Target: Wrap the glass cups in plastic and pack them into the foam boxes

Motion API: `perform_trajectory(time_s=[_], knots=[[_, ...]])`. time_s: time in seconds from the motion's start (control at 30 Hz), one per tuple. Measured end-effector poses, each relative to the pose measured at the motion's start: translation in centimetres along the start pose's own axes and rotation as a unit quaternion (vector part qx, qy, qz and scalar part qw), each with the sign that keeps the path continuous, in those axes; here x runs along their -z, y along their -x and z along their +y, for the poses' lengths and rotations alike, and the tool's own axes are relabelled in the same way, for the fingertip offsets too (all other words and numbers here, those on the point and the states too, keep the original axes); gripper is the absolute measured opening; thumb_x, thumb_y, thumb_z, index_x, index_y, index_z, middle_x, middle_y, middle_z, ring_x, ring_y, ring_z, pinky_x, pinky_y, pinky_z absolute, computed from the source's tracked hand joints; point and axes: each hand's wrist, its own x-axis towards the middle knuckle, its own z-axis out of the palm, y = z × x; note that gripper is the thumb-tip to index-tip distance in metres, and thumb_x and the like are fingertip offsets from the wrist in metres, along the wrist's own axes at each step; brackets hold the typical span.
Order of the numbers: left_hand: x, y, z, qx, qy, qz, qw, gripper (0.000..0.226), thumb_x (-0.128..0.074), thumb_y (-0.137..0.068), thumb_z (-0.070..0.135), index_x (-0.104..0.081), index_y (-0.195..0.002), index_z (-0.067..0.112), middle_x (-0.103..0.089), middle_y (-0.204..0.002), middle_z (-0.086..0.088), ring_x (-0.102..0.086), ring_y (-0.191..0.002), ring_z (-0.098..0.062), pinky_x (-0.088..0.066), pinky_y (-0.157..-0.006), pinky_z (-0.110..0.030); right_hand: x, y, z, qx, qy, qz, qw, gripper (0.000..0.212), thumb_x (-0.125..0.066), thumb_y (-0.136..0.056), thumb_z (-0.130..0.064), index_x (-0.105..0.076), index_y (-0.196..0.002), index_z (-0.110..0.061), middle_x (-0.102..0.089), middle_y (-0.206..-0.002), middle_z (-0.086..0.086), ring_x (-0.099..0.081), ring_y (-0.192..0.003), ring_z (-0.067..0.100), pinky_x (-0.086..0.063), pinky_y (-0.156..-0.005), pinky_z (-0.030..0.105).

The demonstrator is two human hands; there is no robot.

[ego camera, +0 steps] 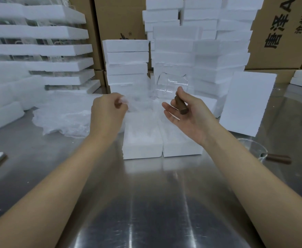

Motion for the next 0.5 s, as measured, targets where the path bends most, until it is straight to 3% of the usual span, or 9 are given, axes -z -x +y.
perform_trajectory(time_s=[0.07,0.13,0.23,0.37,0.43,0.5], knots=[[-0.1,-0.1,-0.7,-0.021,-0.074,0.030,0.997,0.012,-0.063,-0.089,0.024,-0.068,-0.081,0.017,-0.058,-0.089,0.003,-0.055,-0.084,-0.015,-0.041,-0.068,-0.028,0.0,0.1,-0.1,-0.001,-0.010,0.007,1.000,0.032,-0.059,-0.093,-0.032,-0.053,-0.065,-0.018,-0.053,-0.060,-0.005,-0.069,-0.079,0.014,-0.051,-0.068,0.022],[-0.1,-0.4,-0.9,-0.045,-0.085,0.052,0.994,0.017,-0.065,-0.086,0.022,-0.059,-0.071,0.017,-0.050,-0.090,0.003,-0.050,-0.088,-0.016,-0.039,-0.070,-0.026,-0.2,0.3,-0.4,-0.001,-0.038,0.006,0.999,0.028,-0.063,-0.091,-0.031,-0.059,-0.065,-0.019,-0.054,-0.063,-0.003,-0.062,-0.064,0.012,-0.045,-0.054,0.018],[-0.2,-0.4,-0.6,-0.042,-0.048,0.033,0.997,0.033,-0.058,-0.081,0.008,-0.036,-0.062,0.024,-0.039,-0.075,0.009,-0.040,-0.066,-0.009,-0.030,-0.057,-0.012,-0.5,0.7,-1.1,-0.002,-0.052,-0.041,0.998,0.021,-0.067,-0.086,-0.030,-0.062,-0.070,-0.018,-0.054,-0.066,-0.002,-0.047,-0.053,0.010,-0.033,-0.044,0.016],[-0.4,0.0,0.1,-0.013,0.006,0.027,1.000,0.019,-0.058,-0.081,0.004,-0.045,-0.081,0.017,-0.047,-0.072,0.009,-0.042,-0.063,-0.010,-0.034,-0.054,-0.027,-0.8,1.5,-1.2,-0.052,0.027,-0.179,0.982,0.014,-0.068,-0.078,-0.026,-0.059,-0.074,-0.017,-0.051,-0.062,0.000,-0.042,-0.045,0.009,-0.031,-0.037,0.014],[-0.2,0.2,0.6,-0.014,-0.006,0.041,0.999,0.018,-0.065,-0.084,0.016,-0.050,-0.091,0.021,-0.053,-0.076,0.010,-0.047,-0.067,-0.011,-0.036,-0.055,-0.029,-1.0,1.7,-0.9,-0.096,0.114,-0.227,0.962,0.012,-0.065,-0.079,-0.024,-0.061,-0.072,-0.017,-0.052,-0.061,0.001,-0.044,-0.044,0.008,-0.031,-0.034,0.013],[0.2,0.2,1.3,0.032,0.018,0.064,0.997,0.016,-0.070,-0.082,0.036,-0.056,-0.086,0.028,-0.058,-0.068,0.011,-0.054,-0.067,-0.010,-0.037,-0.055,-0.026,-1.1,1.7,-0.6,-0.133,0.195,-0.217,0.947,0.014,-0.067,-0.080,-0.024,-0.063,-0.069,-0.017,-0.054,-0.062,0.002,-0.047,-0.045,0.008,-0.031,-0.033,0.012]])
